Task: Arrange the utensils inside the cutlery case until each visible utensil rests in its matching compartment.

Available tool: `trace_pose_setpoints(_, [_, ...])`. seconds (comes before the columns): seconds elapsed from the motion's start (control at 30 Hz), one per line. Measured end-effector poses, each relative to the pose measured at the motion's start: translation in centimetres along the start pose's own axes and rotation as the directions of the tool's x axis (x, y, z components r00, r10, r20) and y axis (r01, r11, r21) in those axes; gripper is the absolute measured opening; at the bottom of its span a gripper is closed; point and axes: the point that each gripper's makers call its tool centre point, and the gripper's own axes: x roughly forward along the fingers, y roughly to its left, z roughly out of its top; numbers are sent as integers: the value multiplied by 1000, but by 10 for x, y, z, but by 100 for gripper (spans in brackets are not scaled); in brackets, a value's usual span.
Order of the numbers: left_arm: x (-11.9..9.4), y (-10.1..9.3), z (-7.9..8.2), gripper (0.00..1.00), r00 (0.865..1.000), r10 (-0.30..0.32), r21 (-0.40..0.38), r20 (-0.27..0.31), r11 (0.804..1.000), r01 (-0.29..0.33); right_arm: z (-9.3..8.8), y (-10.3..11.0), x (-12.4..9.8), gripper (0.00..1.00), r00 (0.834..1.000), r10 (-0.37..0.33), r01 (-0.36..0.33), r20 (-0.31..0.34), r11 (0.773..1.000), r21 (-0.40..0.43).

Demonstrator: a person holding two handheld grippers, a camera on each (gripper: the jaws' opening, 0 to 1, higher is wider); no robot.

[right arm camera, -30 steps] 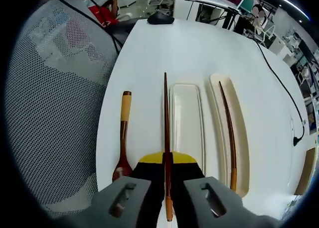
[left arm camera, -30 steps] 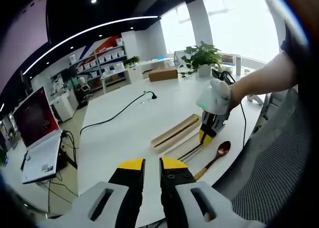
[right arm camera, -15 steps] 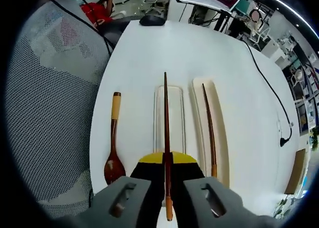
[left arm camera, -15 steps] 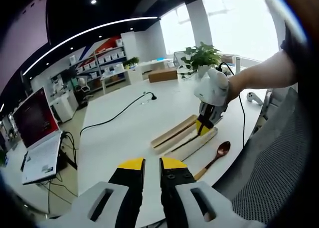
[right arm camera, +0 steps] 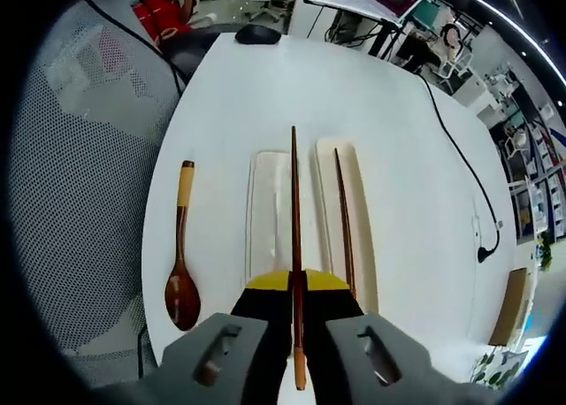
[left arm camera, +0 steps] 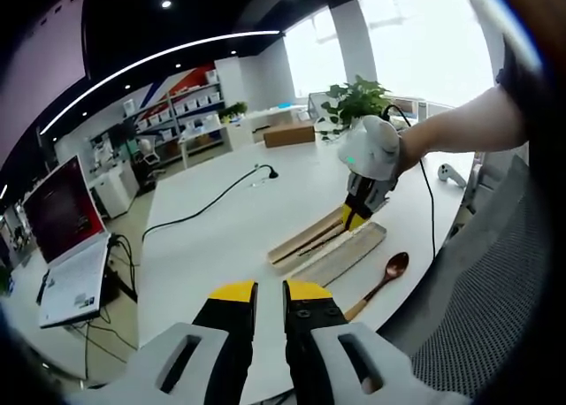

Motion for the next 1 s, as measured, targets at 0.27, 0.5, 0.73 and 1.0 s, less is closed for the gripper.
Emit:
trace_pose_setpoints(0.27, [0,-1,0,11,1000,-6,-6,-1,1000,6,5,-20,0,0,997,-72,72,-7,997,-19])
trace_pose_setpoints(0.5, [0,-1,0,11,1000,-6,-5,0,1000,6,6,-28,5,0,995,-98,96,-30,994,-51])
trace_pose_setpoints(0.73, [0,-1,0,11,1000,-3,-3,2,1000,3,9,-34,9,0,992,-118,116,-39,991,-67])
trace_pose_setpoints(1.0, [0,2,1,13,1000,9,7,7,1000,-9,10,-41,24,0,989,-143,138,-47,986,-96])
